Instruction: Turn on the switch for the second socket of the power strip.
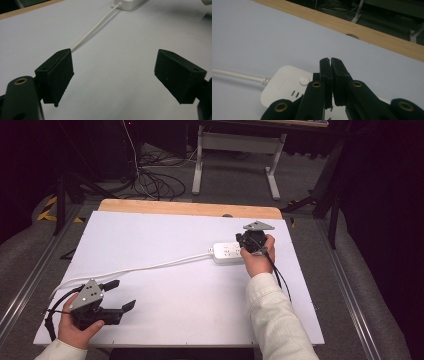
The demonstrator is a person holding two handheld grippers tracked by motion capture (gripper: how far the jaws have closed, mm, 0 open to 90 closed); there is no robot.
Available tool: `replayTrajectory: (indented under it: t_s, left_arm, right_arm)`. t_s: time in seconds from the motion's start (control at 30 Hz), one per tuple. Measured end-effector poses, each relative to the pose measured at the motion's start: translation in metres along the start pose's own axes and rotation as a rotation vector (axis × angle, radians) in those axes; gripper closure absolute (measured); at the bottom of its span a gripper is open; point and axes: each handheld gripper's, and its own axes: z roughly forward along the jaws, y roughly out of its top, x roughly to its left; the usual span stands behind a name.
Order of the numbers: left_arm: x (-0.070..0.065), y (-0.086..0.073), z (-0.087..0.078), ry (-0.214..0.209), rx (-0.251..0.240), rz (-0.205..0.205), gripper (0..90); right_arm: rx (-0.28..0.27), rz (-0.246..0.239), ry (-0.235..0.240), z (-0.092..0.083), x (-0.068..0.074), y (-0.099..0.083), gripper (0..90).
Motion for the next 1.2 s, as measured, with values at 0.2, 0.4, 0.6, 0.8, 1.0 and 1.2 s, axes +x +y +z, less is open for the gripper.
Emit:
replayTrajectory:
  t_s: [0.2,0.4,0.6,0.8,1.0,1.2]
  left_arm:
    - [0.0,0.0,0.0,0.0,0.0,0.0,16.1]
    - [0.0,0.0,0.0,0.0,0.0,-0.002,16.1]
    - [0.0,0.0,0.0,0.0,0.0,0.0,16.1]
    - [0.0,0.0,0.0,0.001,0.001,-0.001,16.1]
    - [0.0,0.0,0.0,0.001,0.0,0.0,16.1]
    - [0.0,0.0,0.0,0.003,0.001,0.0,16.1]
  right_arm:
    - [-0.011,0.017,0.007,-0.009,-0.003,0.001,88.4]
    - [-0.031,-0.006,0.017,-0.018,0.0,0.005,87.5]
    - [-0.043,0.011,0.03,-0.025,-0.001,0.004,86.0]
    - [-0.059,-0.002,0.031,-0.032,-0.001,0.005,84.6]
    - [-0.079,0.012,0.062,-0.039,0.0,0.005,73.7]
    - [-0.107,0.02,0.102,-0.057,0.002,0.004,55.3]
